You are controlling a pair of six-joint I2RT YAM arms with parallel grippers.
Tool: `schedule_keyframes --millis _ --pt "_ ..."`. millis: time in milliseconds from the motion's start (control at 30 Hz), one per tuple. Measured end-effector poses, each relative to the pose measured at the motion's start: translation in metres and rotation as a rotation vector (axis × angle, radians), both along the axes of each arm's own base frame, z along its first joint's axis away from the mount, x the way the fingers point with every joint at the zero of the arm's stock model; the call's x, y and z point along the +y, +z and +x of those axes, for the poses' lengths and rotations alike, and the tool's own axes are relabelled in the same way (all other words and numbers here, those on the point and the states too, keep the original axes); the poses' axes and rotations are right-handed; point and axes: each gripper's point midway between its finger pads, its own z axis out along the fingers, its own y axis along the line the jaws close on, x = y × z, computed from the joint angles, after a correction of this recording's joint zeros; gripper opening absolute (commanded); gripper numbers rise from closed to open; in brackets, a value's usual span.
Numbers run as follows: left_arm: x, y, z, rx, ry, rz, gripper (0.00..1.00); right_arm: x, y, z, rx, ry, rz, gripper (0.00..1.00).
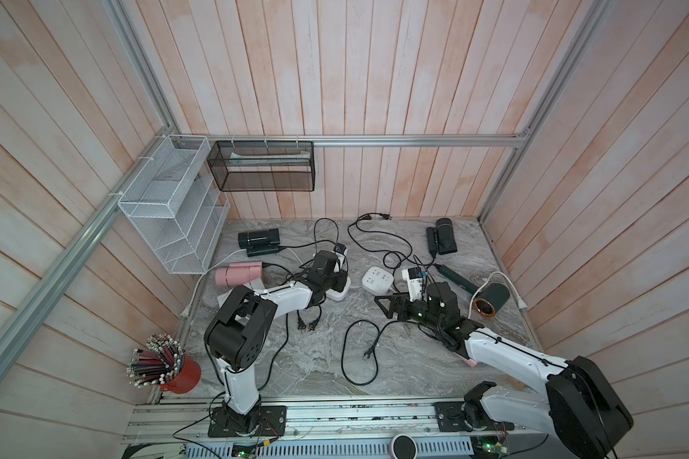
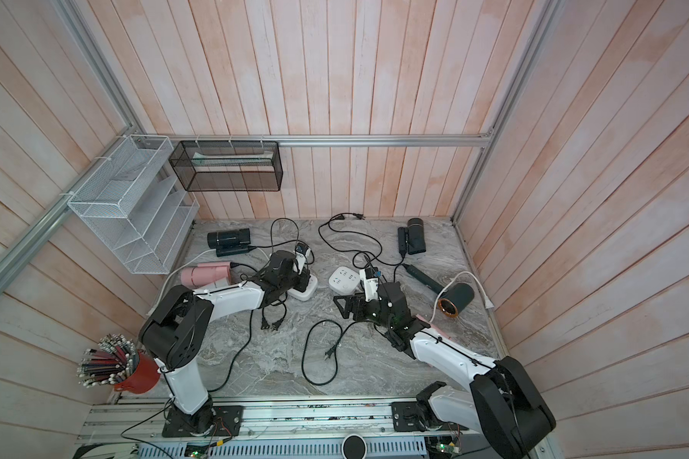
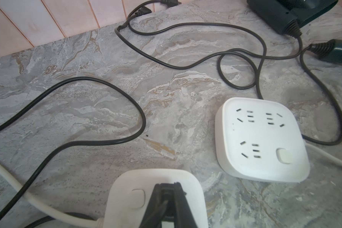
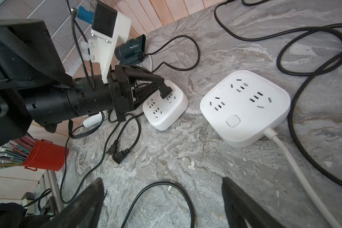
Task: Charge the blow dryers
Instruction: Insert the plug into the socket.
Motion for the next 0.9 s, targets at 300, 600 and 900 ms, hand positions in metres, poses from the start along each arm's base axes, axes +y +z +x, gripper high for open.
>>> schedule_keyframes --millis 300,600,900 --pt "-0.001 -0.001 -0.001 -0.018 0.0 -0.017 0.07 0.0 0.0 0.0 0.0 -0.001 -0.001 0.92" --pt "0.004 -0.01 -0.01 -0.012 0.011 -0.028 0.06 -0.001 0.0 0.001 -0.001 -0.005 -0.002 0.91" --pt "0.003 -0.01 -0.009 -0.011 0.008 -0.029 0.06 -0.002 -0.002 0.001 0.001 -0.012 -0.006 0.91"
